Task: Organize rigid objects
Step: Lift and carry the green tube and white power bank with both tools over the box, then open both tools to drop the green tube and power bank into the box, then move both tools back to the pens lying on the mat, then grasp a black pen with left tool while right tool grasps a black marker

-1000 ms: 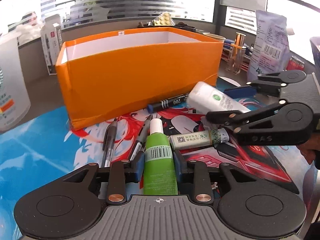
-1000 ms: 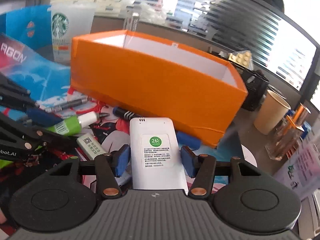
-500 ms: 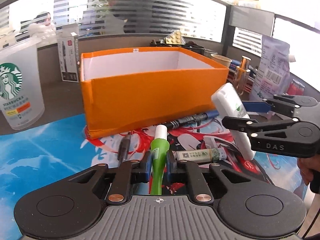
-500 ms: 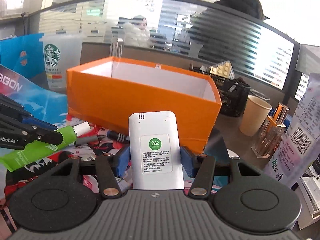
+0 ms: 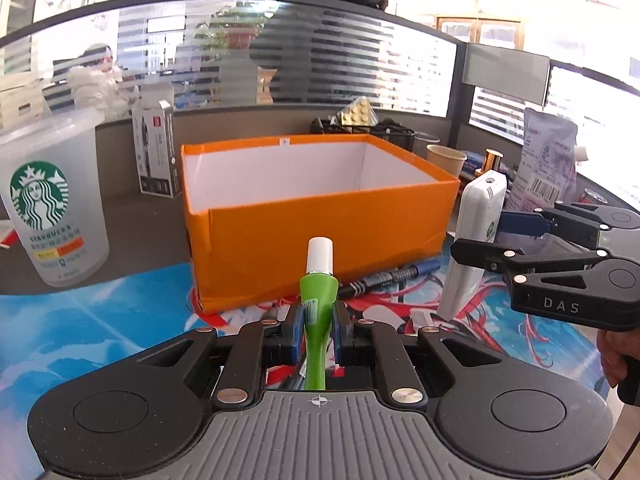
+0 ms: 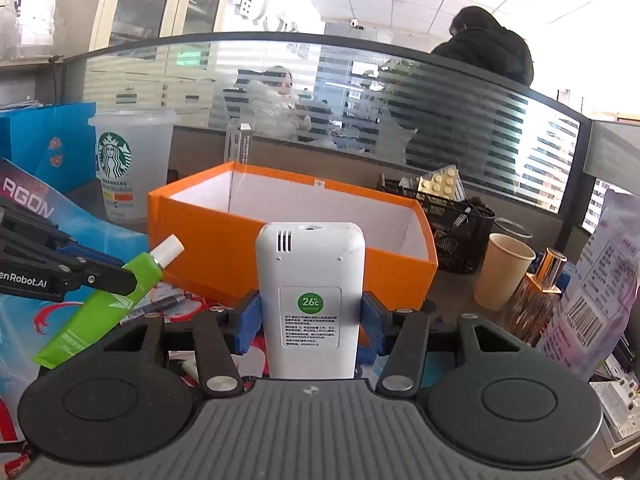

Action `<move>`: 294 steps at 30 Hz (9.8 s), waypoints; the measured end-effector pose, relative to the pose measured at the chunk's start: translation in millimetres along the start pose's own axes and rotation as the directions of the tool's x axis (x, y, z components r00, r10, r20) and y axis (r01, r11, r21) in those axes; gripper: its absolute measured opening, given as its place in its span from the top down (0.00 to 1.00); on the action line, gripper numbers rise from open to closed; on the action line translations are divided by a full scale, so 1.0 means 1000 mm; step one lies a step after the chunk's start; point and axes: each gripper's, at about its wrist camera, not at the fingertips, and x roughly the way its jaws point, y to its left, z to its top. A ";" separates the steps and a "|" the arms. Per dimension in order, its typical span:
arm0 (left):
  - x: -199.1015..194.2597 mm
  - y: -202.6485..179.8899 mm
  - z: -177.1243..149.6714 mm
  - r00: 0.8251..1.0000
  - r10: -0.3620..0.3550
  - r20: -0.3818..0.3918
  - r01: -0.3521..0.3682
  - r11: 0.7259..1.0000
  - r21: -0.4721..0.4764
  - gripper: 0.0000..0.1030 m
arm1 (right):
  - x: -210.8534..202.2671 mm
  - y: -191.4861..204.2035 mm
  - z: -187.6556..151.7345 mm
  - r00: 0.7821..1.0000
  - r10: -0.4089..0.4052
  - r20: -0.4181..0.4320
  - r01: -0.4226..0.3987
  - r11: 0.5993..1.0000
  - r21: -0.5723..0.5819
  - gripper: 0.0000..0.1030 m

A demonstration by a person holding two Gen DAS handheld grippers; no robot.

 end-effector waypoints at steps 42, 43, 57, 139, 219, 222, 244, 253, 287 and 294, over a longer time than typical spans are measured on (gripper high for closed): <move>0.090 -0.042 0.010 0.977 -0.058 -0.203 0.094 0.981 0.171 0.79 | 0.005 -0.025 -0.010 1.000 -0.008 -0.006 0.008 0.997 0.073 0.51; 0.093 -0.042 0.009 0.977 -0.057 -0.206 0.093 0.981 0.168 0.74 | 0.005 -0.026 -0.011 1.000 -0.008 -0.006 0.009 0.997 0.075 0.51; 0.102 -0.041 0.000 0.978 -0.045 -0.202 0.077 0.985 0.154 0.74 | 0.009 -0.028 -0.013 1.000 -0.010 -0.010 0.011 0.996 0.086 0.52; 0.116 0.054 0.131 0.997 0.067 -0.024 -0.068 0.996 -0.063 0.81 | 0.135 -0.050 0.079 0.977 0.206 -0.064 -0.185 0.952 0.243 0.51; 0.048 0.068 0.100 0.984 0.177 0.011 -0.174 0.974 -0.142 0.04 | 0.170 -0.064 0.073 0.927 0.275 -0.254 -0.163 0.908 0.386 0.46; 0.043 0.069 0.087 0.985 0.172 -0.005 -0.171 0.973 -0.152 0.04 | 0.182 -0.057 0.066 0.923 0.292 -0.250 -0.175 0.898 0.403 0.44; 0.040 0.052 0.003 0.982 0.144 -0.119 -0.146 0.989 -0.005 0.03 | 0.046 -0.001 -0.004 0.947 0.275 -0.166 -0.255 0.958 0.130 0.42; 0.068 0.054 -0.008 0.957 0.228 -0.180 -0.224 0.974 0.043 0.03 | 0.051 0.042 -0.016 0.959 0.249 -0.133 -0.219 0.954 0.206 0.57; 0.030 0.096 -0.039 0.965 0.226 -0.136 -0.228 0.974 -0.001 0.84 | 0.100 0.120 -0.019 0.952 0.220 -0.213 -0.219 0.975 0.029 0.79; 0.020 0.092 -0.046 0.972 0.195 -0.132 -0.202 0.978 -0.044 0.93 | 0.094 0.114 -0.016 0.934 0.257 -0.250 -0.259 0.965 0.023 0.90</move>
